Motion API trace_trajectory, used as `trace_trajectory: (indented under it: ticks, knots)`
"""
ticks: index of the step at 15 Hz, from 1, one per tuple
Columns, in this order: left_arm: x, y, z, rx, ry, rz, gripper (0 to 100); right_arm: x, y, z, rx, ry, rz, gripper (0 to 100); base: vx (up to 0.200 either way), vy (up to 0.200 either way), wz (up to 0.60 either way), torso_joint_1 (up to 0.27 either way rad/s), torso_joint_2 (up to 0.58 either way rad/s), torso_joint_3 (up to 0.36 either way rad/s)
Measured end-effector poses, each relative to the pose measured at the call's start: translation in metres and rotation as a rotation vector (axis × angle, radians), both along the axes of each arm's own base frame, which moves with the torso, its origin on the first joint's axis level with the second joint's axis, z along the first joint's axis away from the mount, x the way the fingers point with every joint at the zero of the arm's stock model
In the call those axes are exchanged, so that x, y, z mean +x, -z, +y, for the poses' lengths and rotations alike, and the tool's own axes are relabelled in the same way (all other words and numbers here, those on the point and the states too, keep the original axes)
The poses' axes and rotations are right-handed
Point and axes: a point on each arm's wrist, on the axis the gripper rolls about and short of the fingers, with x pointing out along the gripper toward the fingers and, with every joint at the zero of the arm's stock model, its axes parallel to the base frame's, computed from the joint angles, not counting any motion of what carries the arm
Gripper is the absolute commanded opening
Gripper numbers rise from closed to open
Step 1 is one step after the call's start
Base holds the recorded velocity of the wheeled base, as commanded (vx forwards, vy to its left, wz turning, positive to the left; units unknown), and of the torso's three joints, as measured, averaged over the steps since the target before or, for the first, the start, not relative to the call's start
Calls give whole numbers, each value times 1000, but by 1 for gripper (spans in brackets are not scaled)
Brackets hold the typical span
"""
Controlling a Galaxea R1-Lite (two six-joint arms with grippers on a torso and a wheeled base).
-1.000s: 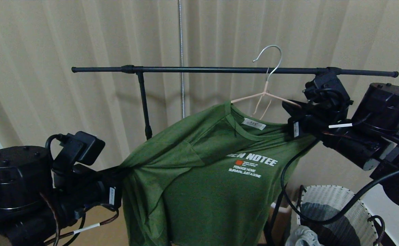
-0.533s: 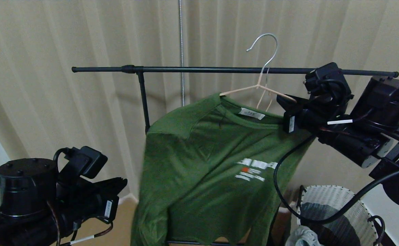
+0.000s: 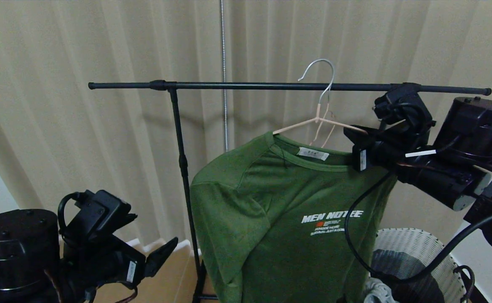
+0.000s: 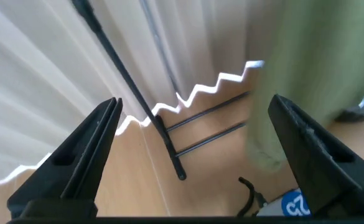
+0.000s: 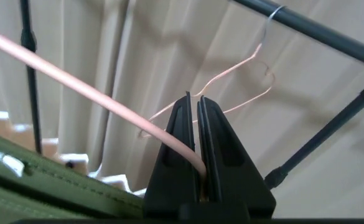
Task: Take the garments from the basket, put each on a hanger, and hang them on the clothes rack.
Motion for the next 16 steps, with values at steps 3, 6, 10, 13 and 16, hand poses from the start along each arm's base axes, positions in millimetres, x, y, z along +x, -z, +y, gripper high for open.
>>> trace_trajectory:
  ticks: [3,6,10,13,16]
  knots:
    - [-11,0,-5,-2,69,-4,100,-3,-2,-1,-3,-2,7,0,0,0,0,0,0,0]
    - [-20,0,-21,-8,168,-4,100,-9,-5,7,2,-34,-4,0,0,0,0,0,0,0]
    - [-8,-3,-36,-24,187,0,100,-21,-11,21,15,-98,-23,0,0,0,0,0,0,0]
    - [1,-1,-34,-23,148,15,0,-26,-12,22,16,-110,-26,0,0,0,0,0,0,0]
    - [1,3,-30,-15,137,27,0,-26,-12,21,16,-104,-26,0,0,0,0,0,0,0]
